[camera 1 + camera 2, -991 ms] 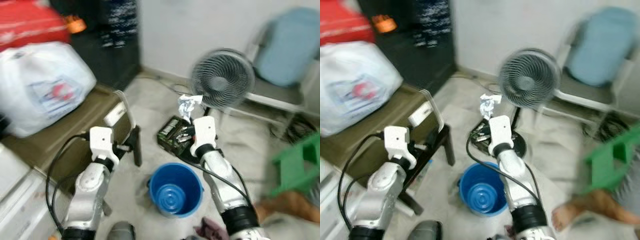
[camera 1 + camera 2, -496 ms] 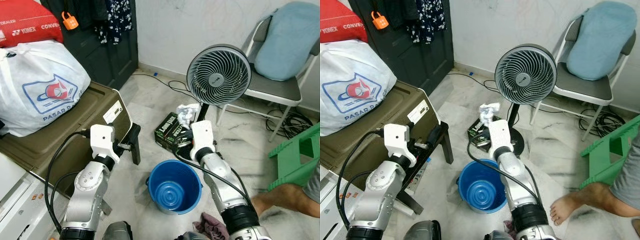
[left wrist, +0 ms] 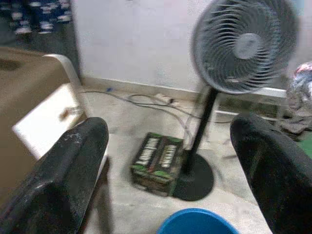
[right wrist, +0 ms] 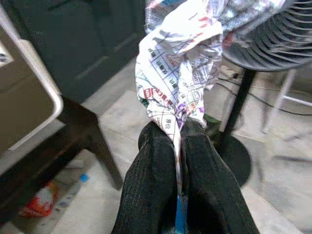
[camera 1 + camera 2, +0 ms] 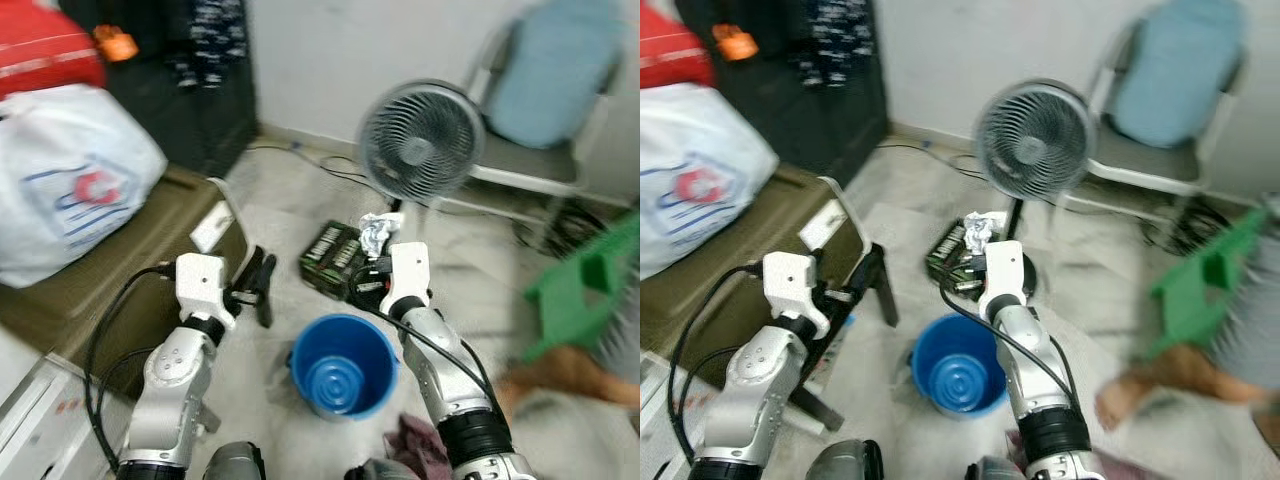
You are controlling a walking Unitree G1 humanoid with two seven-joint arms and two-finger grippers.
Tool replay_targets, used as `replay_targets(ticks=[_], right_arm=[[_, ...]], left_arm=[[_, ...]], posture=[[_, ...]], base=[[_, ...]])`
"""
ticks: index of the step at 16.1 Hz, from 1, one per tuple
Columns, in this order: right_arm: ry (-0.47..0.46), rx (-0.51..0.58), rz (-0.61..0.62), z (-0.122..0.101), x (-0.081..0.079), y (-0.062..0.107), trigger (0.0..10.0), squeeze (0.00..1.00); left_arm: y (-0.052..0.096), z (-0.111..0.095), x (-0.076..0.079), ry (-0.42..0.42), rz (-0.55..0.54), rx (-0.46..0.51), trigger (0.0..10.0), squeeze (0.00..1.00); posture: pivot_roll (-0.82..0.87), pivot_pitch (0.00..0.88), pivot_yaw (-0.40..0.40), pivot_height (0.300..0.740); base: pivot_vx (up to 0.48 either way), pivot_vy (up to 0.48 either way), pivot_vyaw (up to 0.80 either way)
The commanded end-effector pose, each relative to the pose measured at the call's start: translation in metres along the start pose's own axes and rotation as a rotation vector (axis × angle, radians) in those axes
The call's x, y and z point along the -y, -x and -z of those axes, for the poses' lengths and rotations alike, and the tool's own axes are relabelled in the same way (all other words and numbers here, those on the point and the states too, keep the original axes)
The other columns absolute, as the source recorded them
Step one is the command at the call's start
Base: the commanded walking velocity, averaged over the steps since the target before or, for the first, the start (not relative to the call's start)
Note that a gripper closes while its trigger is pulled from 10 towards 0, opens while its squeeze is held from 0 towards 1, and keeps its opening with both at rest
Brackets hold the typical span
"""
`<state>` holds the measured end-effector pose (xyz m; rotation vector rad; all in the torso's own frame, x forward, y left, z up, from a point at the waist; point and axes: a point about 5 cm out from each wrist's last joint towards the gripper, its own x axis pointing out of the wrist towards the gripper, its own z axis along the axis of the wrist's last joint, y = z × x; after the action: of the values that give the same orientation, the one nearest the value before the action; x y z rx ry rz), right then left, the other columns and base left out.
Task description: Clean up the room
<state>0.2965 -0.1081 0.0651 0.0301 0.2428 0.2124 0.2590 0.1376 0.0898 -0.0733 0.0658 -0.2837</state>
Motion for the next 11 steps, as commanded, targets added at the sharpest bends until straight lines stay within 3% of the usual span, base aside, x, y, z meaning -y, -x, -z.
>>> replay_targets(ticks=[1, 4, 6, 8, 11], right_arm=[[0.001, -0.001, 0.023, -0.003, 0.002, 0.000, 10.0, 0.00], [0.018, -0.073, -0.042, 0.011, -0.012, 0.000, 10.0, 0.00], [0.078, -0.083, -0.001, 0.015, -0.014, -0.001, 10.0, 0.00], [-0.076, -0.131, 0.082, 0.018, -0.013, 0.000, 10.0, 0.00], [-0.029, -0.196, 0.186, 0.033, 0.000, 0.001, 10.0, 0.00]], left_arm=[[0.003, -0.002, -0.001, -0.015, -0.009, 0.006, 10.0, 0.00], [0.016, -0.001, 0.000, -0.055, 0.021, -0.022, 10.0, 0.00], [0.029, -0.002, 0.004, -0.083, 0.113, -0.045, 10.0, 0.00], [0.040, -0.010, 0.014, -0.168, 0.237, -0.049, 10.0, 0.00], [0.046, -0.024, 0.013, -0.212, 0.276, -0.050, 10.0, 0.00]], posture=[[-0.03, 0.064, -0.038, 0.740], [-0.01, 0.101, -0.038, 0.740], [0.01, 0.158, -0.026, 0.740], [0.03, 0.195, -0.013, 0.740], [0.06, 0.245, 0.004, 0.740]], base=[[0.000, 0.000, 0.00], [0.000, 0.000, 0.00], [0.000, 0.000, 0.00], [0.000, 0.000, 0.00], [0.000, 0.000, 0.00]])
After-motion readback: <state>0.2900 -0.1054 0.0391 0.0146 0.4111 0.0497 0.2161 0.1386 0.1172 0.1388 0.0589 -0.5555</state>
